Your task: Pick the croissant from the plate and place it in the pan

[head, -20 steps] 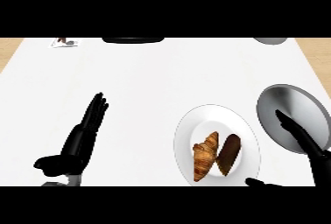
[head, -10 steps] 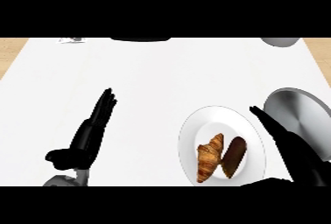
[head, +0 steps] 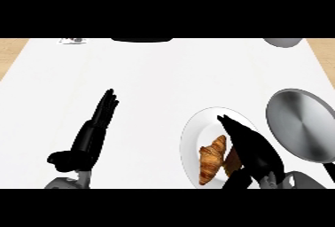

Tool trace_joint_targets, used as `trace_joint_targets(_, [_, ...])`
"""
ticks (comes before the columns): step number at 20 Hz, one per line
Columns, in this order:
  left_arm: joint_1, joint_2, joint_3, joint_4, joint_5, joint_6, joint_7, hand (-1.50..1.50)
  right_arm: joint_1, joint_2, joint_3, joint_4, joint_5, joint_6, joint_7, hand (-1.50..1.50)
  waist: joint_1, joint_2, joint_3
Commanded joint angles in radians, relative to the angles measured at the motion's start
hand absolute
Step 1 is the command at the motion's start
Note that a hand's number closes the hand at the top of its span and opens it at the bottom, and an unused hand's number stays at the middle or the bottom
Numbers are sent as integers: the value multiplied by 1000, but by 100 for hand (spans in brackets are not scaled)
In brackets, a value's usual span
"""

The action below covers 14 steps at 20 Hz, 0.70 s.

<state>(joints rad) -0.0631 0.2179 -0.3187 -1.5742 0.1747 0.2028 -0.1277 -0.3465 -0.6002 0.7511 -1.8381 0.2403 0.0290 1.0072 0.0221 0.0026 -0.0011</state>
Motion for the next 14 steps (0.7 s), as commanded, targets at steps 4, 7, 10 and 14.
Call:
trace_joint_targets(4, [21,-61,-36,-41,-55,36,40,0,-76,193,7,104,51,110,154,-150,-13,-3,1])
trace_joint_targets(7, [27,-20,53,13,-7,-50,-24,0,17,150,-45,184,91,104,-25,-150,-18,-2,1])
trace_joint_targets(10, [-60,-54,78,96,-34,-40,0,0,38,198,-42,67,118,157,110,-150,-25,-3,1])
trace_joint_targets(14, [29,-85,32,17,-88,-27,-15,0,93,224,-97,205,206,110,-67,-150,-21,-3,1])
